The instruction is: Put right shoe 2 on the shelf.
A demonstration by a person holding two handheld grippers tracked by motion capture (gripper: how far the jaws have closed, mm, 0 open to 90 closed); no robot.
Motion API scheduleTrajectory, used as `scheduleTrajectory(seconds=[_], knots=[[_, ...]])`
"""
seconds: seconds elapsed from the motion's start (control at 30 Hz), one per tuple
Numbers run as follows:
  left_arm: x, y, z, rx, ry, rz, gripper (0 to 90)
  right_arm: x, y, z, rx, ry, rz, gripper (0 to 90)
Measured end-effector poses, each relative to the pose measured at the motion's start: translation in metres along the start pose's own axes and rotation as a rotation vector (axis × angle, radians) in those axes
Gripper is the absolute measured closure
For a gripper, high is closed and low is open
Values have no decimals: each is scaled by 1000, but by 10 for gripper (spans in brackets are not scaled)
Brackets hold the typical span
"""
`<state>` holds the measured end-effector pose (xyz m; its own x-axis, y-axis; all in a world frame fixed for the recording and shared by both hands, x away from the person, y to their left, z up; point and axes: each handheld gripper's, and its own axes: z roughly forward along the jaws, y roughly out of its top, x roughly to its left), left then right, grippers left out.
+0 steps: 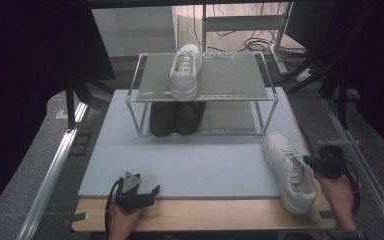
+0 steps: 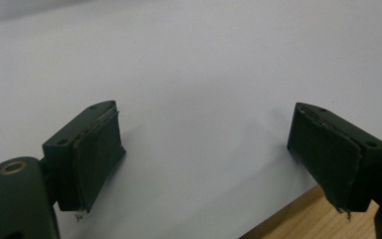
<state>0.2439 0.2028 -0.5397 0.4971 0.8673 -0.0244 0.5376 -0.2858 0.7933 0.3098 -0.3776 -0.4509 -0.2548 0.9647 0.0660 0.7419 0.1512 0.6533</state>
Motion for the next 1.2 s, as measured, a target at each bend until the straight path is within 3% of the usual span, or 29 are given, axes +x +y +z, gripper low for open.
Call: scheduleTrajectory(seconds=[0.3, 0.67, 1.2], knots=[[0, 0, 0, 0, 0, 0, 134, -7, -14, 8, 25, 11, 29, 896], [0, 0, 0, 0, 1, 0, 134, -5, -12, 13, 24, 22, 31, 898], [0, 0, 0, 0, 1, 0, 134, 24, -6, 22, 22, 82, -14, 898]])
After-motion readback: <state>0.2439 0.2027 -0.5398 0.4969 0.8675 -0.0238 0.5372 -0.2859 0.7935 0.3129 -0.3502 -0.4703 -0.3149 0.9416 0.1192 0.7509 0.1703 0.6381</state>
